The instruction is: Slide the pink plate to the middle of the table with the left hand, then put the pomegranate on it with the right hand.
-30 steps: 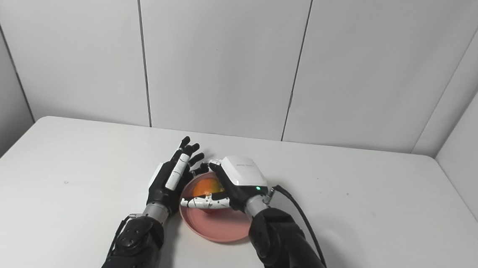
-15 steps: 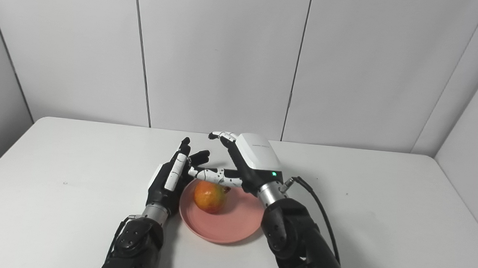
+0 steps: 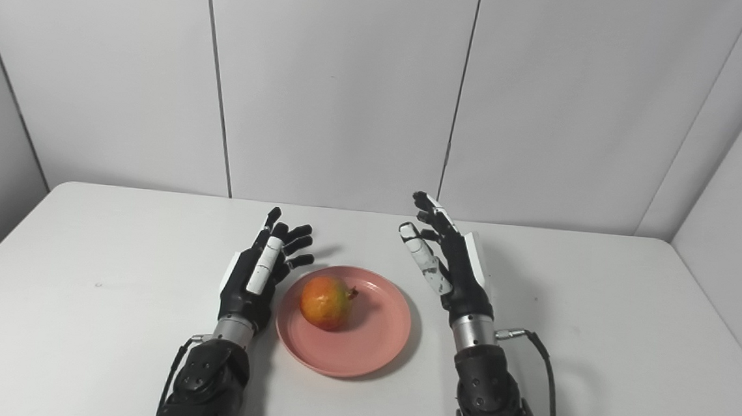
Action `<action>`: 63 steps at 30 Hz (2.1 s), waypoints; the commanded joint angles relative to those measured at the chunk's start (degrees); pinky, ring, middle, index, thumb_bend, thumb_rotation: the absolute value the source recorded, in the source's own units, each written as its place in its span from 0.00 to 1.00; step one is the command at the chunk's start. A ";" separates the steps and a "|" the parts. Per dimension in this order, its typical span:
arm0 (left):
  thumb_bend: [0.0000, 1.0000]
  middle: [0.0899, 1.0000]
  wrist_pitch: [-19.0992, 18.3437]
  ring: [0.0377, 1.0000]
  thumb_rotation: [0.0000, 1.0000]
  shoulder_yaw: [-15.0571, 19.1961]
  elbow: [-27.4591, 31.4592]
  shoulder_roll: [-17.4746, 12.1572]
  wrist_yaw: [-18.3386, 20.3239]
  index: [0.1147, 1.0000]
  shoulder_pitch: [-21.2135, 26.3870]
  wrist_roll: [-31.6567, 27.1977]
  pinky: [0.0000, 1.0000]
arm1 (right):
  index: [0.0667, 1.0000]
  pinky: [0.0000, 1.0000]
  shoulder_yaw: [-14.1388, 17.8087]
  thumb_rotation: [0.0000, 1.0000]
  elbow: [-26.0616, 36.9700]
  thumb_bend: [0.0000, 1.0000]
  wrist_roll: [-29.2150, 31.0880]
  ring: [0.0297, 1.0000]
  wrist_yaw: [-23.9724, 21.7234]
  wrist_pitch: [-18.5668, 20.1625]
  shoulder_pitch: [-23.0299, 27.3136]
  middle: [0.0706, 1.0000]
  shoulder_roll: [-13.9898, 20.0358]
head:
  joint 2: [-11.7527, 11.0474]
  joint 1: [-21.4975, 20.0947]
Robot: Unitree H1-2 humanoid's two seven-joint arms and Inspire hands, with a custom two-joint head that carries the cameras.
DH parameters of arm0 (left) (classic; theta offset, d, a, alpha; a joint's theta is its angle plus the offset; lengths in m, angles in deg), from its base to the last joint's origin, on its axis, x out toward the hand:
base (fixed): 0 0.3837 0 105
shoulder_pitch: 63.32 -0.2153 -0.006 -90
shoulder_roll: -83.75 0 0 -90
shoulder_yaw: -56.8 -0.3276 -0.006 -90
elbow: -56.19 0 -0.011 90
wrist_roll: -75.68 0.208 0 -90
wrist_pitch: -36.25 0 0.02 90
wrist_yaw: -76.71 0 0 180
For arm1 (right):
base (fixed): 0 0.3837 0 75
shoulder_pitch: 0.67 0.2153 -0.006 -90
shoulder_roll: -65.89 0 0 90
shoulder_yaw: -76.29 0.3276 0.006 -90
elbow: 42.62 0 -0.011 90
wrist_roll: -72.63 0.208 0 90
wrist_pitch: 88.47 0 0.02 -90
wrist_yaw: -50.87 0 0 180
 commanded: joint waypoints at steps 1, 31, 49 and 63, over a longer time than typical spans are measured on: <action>0.88 0.79 4.49 0.83 0.73 -0.58 -2.93 0.19 -2.33 0.96 -3.56 3.01 0.75 | 0.85 0.87 1.44 1.00 -1.97 0.87 4.01 0.88 0.11 -6.40 2.41 0.87 -0.84 | -0.29 0.12; 0.88 0.99 -0.82 1.00 0.91 -3.79 -0.39 -1.24 -11.68 0.96 -4.07 13.94 1.00 | 0.94 1.00 4.05 1.00 -17.23 0.84 13.67 0.98 -3.61 -8.57 0.00 0.95 -1.45 | 0.37 1.28; 0.89 1.00 -0.87 1.00 1.00 -3.54 -1.16 -1.14 -9.63 1.00 -4.16 10.17 1.00 | 1.00 1.00 3.68 1.00 -16.52 0.92 16.39 1.00 -6.56 -1.65 -0.05 1.00 -0.84 | 0.59 1.14; 0.91 1.00 2.19 1.00 0.99 -3.19 -2.44 -0.66 -9.20 1.00 -4.27 8.63 1.00 | 1.00 1.00 6.91 1.00 -15.69 0.89 19.64 1.00 -5.50 0.48 -0.25 1.00 -2.43 | -0.32 1.07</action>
